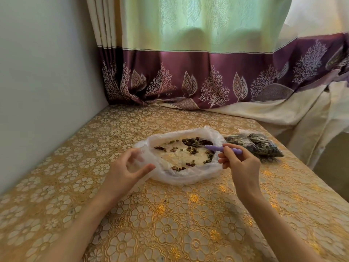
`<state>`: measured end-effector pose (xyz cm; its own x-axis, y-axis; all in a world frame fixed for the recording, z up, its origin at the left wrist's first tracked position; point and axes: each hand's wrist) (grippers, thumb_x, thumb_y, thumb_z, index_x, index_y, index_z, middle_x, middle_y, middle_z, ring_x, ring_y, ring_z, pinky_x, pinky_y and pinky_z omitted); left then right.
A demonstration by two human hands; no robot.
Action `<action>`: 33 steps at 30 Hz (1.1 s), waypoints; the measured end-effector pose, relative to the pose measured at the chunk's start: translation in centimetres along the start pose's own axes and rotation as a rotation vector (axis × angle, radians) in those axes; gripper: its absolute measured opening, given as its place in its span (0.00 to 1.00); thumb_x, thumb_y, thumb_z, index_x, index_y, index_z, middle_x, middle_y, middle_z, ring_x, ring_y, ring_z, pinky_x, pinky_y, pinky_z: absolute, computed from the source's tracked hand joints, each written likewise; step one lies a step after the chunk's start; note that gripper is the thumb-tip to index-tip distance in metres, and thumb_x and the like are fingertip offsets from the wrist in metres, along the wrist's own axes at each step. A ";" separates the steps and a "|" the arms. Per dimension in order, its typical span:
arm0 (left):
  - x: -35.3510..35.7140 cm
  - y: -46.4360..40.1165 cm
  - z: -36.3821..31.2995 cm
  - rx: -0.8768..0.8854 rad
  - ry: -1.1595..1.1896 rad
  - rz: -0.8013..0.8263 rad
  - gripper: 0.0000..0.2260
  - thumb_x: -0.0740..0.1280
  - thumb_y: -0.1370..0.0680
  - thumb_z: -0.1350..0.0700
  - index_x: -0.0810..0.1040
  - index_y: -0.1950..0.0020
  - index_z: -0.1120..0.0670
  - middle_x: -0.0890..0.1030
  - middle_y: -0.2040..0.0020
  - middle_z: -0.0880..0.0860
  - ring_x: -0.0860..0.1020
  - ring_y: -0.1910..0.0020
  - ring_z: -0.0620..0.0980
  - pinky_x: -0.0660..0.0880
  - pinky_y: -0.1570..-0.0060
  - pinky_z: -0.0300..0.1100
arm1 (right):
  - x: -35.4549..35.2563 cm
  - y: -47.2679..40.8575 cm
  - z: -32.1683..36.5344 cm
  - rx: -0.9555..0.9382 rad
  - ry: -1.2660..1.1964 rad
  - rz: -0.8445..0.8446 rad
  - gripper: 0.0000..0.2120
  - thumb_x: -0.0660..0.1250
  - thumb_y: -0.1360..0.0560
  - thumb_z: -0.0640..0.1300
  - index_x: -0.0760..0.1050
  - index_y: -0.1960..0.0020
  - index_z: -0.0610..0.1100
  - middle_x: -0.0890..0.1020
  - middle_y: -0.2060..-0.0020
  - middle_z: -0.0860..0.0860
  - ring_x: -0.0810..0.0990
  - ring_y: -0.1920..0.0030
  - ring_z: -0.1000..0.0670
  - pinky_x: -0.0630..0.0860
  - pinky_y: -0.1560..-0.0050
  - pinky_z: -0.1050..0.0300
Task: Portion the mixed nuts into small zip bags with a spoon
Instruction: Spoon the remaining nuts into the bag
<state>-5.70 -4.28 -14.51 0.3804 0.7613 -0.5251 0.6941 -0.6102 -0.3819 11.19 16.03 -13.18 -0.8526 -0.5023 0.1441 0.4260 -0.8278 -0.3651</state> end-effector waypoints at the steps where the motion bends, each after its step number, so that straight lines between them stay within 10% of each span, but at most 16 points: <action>1: 0.0 0.0 0.1 -0.018 0.019 -0.007 0.43 0.62 0.44 0.22 0.73 0.40 0.51 0.79 0.50 0.47 0.78 0.51 0.48 0.79 0.52 0.49 | 0.3 0.1 0.6 -0.009 -0.025 0.028 0.08 0.64 0.23 0.35 0.79 0.56 0.45 0.82 0.71 0.52 0.78 0.69 0.55 0.74 0.71 0.66; 17: -0.3 0.0 0.1 -0.133 0.456 -0.100 0.30 0.71 0.38 0.34 0.74 0.43 0.51 0.82 0.54 0.52 0.81 0.63 0.50 0.76 0.66 0.38 | 4.9 2.3 5.3 -0.197 0.110 0.595 0.10 0.67 0.26 0.34 0.79 0.53 0.48 0.83 0.63 0.50 0.81 0.64 0.55 0.76 0.63 0.67; 33: -0.2 -0.1 0.1 -0.054 0.323 -0.086 0.35 0.67 0.44 0.25 0.74 0.46 0.47 0.82 0.54 0.51 0.82 0.61 0.47 0.78 0.67 0.38 | 0.1 -4.1 0.6 0.267 -0.149 0.090 0.05 0.66 0.24 0.39 0.78 0.55 0.38 0.79 0.66 0.47 0.77 0.66 0.53 0.75 0.65 0.65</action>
<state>-5.92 -4.46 -14.45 0.4868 0.8451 -0.2210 0.7602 -0.5345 -0.3693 9.58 19.24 -11.11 -0.7629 -0.5909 0.2622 0.5787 -0.8050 -0.1305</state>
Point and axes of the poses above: each hand's wrist, its own y-axis away from the middle knuckle, its own x-axis out of the palm, z = x × y
